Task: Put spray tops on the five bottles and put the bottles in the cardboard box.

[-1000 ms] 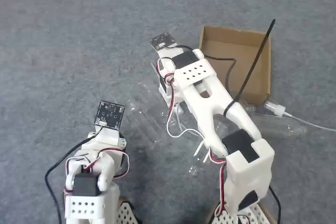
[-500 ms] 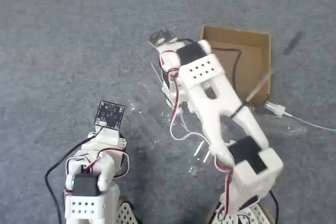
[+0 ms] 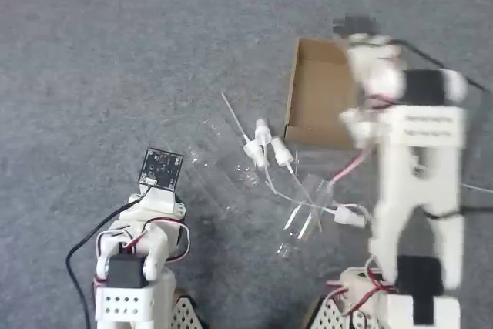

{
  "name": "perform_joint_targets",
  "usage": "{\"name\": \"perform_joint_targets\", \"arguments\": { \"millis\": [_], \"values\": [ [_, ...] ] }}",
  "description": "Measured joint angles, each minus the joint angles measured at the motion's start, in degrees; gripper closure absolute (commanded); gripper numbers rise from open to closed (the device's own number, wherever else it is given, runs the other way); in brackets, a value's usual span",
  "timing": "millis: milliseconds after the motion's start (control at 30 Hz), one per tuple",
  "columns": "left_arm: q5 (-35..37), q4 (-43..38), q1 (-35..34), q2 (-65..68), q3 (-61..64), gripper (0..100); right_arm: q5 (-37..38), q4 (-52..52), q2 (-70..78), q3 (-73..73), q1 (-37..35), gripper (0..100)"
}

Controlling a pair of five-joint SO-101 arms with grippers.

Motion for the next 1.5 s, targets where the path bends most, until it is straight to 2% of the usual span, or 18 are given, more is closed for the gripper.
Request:
{"name": "perform_joint_targets", "arguments": {
  "millis": [167,333,433,600,800,1033,1300,1500],
  "values": [
    [0.0,0.0,0.0,0.0,0.0,97,9.4,-3.5,-0.3,6.9,14.2,89.2],
    [0.0,0.0,0.0,0.0,0.0,97,16.1,-15.8,-0.3,16.7,20.6,89.2],
    [0.0,0.0,0.0,0.0,0.0,97,20.0,-22.1,-0.3,21.2,20.5,89.2],
    [0.0,0.0,0.0,0.0,0.0,97,21.5,-30.2,4.8,21.5,20.5,89.2],
    [0.0,0.0,0.0,0.0,0.0,97,26.6,-32.2,19.3,16.6,20.5,88.8],
    [0.0,0.0,0.0,0.0,0.0,97,28.7,-32.6,26.5,14.1,20.0,79.4],
    [0.0,0.0,0.0,0.0,0.0,97,28.7,-32.6,31.1,14.0,16.4,83.9],
    [0.0,0.0,0.0,0.0,0.0,97,28.2,-37.5,34.8,13.0,16.4,95.1]
  ]
}}
